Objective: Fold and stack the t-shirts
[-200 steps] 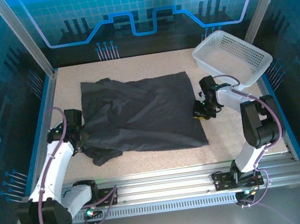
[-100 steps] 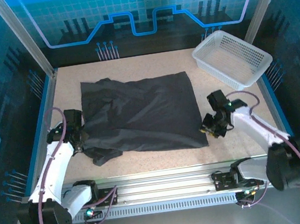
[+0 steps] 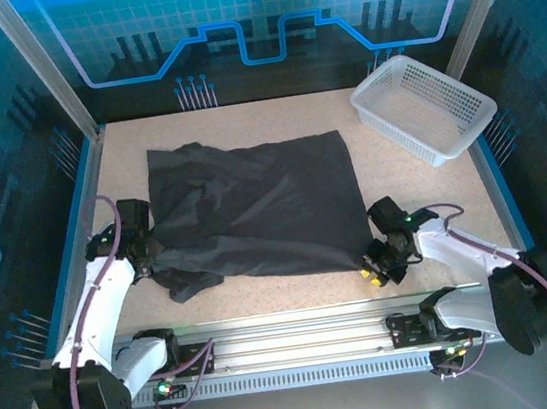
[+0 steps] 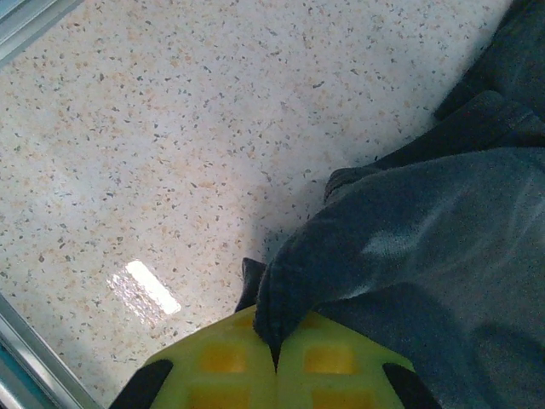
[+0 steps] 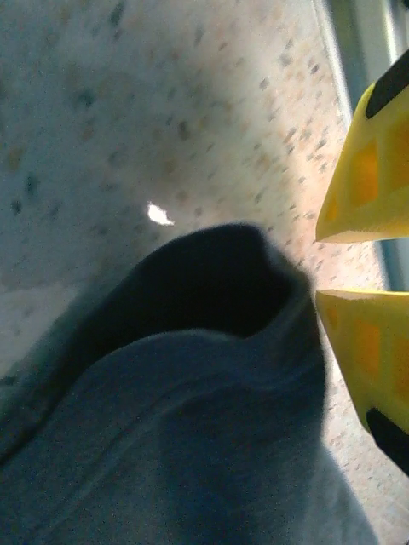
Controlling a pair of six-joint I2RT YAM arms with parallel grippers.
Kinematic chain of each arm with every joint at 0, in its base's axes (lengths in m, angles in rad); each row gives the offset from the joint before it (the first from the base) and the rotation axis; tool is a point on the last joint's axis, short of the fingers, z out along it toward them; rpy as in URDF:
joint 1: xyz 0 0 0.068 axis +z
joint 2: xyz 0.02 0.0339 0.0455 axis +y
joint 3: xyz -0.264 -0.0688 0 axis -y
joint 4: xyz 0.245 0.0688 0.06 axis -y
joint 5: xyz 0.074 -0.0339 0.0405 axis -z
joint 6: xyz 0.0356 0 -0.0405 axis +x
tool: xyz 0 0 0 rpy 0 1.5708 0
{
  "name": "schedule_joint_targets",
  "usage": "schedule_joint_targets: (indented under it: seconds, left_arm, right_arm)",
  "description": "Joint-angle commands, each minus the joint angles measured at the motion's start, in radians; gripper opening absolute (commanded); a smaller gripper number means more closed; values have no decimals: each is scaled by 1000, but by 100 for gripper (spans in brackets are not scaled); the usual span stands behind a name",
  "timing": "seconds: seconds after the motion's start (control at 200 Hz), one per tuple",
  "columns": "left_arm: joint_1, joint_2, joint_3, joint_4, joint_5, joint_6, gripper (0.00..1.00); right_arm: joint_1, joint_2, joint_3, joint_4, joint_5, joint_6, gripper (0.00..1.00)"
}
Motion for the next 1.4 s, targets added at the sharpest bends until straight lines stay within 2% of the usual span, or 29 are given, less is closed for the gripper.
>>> schedule_joint_targets:
  seconds: [0.0,0.21,0.38,0.825,0.94,1.055,1.236,1.341,1.396]
  left_arm:
    - [11,2,2,11,13,17,0]
    - [11,-4,3,8,14,15,0]
    - [11,-10,0,4,25,8,0]
    - [11,-2,-7,7,43,-4,0]
    - [11,-1,-4,6,46,-4,0]
    - [11,-1,-1,5,48,-7,0]
    - [11,-1,2,10,55,-9,0]
    - [11,1,4,20,68,-13,0]
    - [11,2,9,36,94,-8,0]
  right_arm:
    - [-32,85,46,87,8,5,26]
    - [-136,228,153,83,25,-127,28]
    - [-154,275,222,34,39,-198,29]
    - [-146,296,153,57,39,-172,32]
    - [-133,288,149,36,48,-159,39]
    - [-124,284,143,25,53,-147,40]
    - [-119,318,138,81,79,-141,21]
    - [-118,350,155,139,71,-148,0]
    - [-113,339,187,141,85,-165,0]
